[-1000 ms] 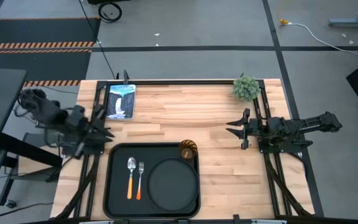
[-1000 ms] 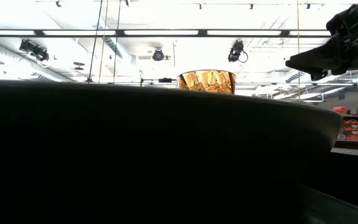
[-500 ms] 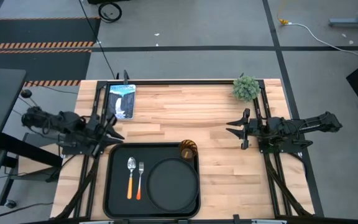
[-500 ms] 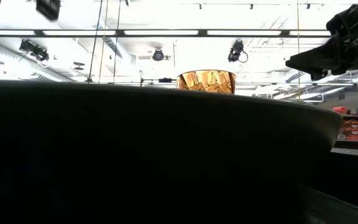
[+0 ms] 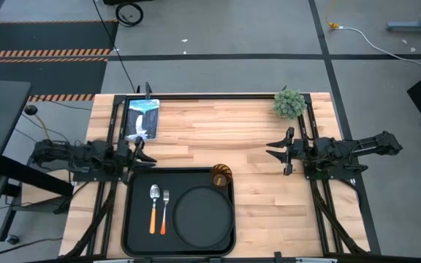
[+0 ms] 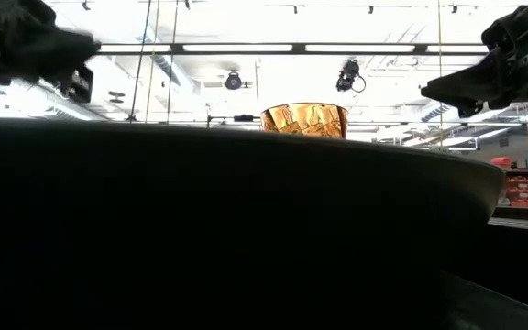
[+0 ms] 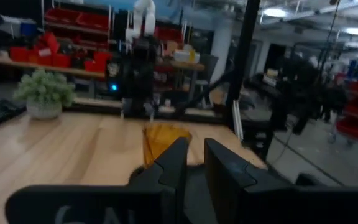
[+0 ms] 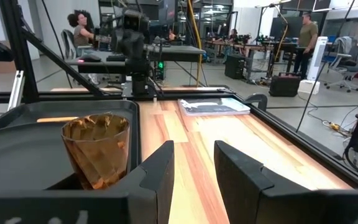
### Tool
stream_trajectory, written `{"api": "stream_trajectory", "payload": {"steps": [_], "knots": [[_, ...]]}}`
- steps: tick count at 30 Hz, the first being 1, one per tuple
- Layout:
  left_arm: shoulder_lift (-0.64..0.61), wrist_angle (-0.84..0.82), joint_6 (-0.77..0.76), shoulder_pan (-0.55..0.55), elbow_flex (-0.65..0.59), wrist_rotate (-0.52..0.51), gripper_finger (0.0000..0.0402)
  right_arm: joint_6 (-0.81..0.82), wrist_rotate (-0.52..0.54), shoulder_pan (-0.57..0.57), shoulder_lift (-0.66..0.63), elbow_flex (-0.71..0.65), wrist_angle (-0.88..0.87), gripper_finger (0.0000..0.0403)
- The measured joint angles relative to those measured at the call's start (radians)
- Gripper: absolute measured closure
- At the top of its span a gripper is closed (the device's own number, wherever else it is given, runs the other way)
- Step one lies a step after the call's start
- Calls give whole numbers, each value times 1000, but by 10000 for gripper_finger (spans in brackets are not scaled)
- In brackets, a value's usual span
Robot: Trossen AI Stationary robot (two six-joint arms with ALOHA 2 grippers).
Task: Pick and place plate/cup/fork/spoon on tray
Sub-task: Return to Home Position
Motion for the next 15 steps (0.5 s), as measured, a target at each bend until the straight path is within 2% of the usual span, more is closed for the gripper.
{"api": "stream_trajectory", "payload": {"steps": [6, 15], "knots": [[1, -38, 7, 23, -23, -4, 338, 0, 3, 0, 0, 0, 7, 282], [19, -51, 193, 31, -23, -17, 338, 0, 3, 0, 0, 0, 6, 282]]}}
